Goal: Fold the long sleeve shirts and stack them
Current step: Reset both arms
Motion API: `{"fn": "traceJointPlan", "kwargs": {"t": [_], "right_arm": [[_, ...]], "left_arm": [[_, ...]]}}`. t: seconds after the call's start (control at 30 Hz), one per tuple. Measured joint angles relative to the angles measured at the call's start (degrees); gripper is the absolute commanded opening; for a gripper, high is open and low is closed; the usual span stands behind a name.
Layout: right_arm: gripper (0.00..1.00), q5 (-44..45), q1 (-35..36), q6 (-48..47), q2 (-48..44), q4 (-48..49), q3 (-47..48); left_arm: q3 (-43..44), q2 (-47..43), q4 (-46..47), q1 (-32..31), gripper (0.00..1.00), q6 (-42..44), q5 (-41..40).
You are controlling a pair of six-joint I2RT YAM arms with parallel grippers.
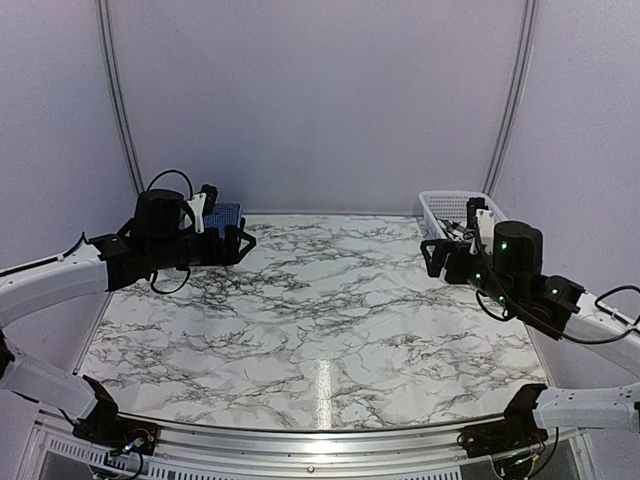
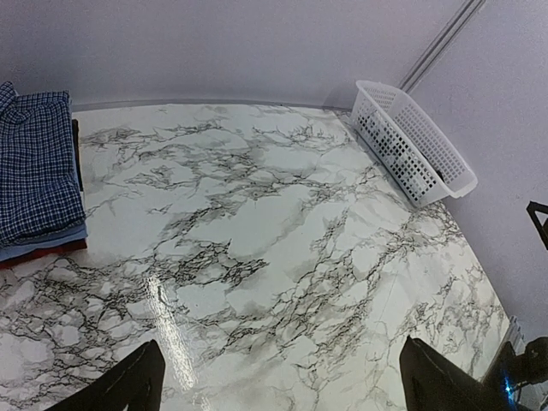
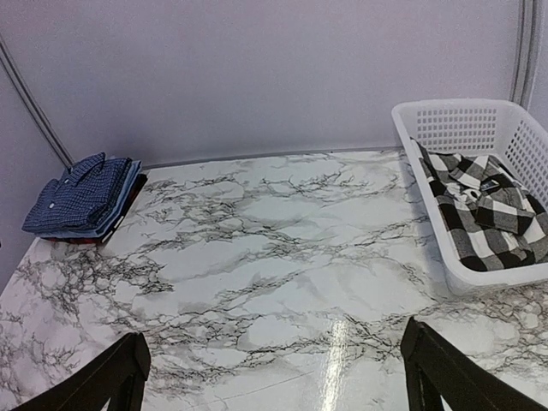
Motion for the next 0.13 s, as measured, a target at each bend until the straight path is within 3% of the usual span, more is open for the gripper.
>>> {"fn": "traceJointPlan", "kwargs": {"t": [0.13], "right_arm": [[0.99,-0.44,0.0,-0.04,0.0,0.33,-0.17]], "left_arm": [[0.0,0.0,0.0,0.0,0.99,-0.07,0.0]]}}
